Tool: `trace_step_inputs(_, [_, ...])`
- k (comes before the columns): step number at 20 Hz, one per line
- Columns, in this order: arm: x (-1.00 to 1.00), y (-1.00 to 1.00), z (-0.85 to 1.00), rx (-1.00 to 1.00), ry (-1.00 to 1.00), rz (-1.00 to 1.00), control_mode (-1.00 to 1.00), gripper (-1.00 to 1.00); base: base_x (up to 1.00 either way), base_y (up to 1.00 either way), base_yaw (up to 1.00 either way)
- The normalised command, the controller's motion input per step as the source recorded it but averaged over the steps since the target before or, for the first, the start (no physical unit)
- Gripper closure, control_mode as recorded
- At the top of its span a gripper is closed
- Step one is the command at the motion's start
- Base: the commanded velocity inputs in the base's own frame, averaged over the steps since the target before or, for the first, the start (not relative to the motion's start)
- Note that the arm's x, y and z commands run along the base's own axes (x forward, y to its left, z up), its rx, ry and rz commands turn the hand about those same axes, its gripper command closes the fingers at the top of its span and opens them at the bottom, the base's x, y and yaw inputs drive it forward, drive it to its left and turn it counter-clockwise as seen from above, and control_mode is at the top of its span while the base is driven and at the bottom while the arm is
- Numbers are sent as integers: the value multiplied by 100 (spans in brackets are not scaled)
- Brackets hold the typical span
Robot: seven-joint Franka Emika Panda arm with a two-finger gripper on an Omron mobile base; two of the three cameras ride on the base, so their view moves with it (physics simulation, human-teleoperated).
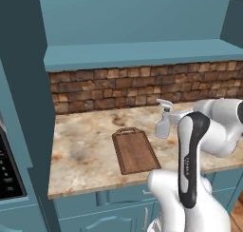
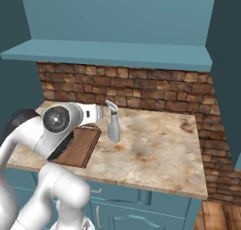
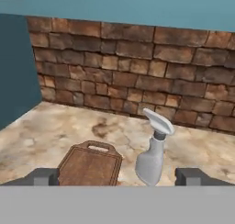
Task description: Grab the spray bottle from the cabinet, then place it next to the cutting board for sanitizing. Then grab the dish brush from the countertop next to the sink and place it next to the cutting board.
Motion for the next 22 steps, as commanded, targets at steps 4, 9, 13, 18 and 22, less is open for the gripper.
trace_step_inputs(4, [11, 0, 0, -12, 53, -41, -100, -100, 0, 0, 0])
trace_step_inputs(9, [0, 8, -21, -3, 9, -12, -100, -100, 0, 0, 0])
trace_step_inputs(13, [2, -1, -25, 0, 7, 2, -100, -100, 0, 0, 0])
trace_step_inputs(18, [-9, 0, -7, 0, 1, 0, 100, -100, -53, 5, 1])
trace_step_inputs(22, [0, 0, 0, 0, 0, 0, 100, -100, -100, 14, 4])
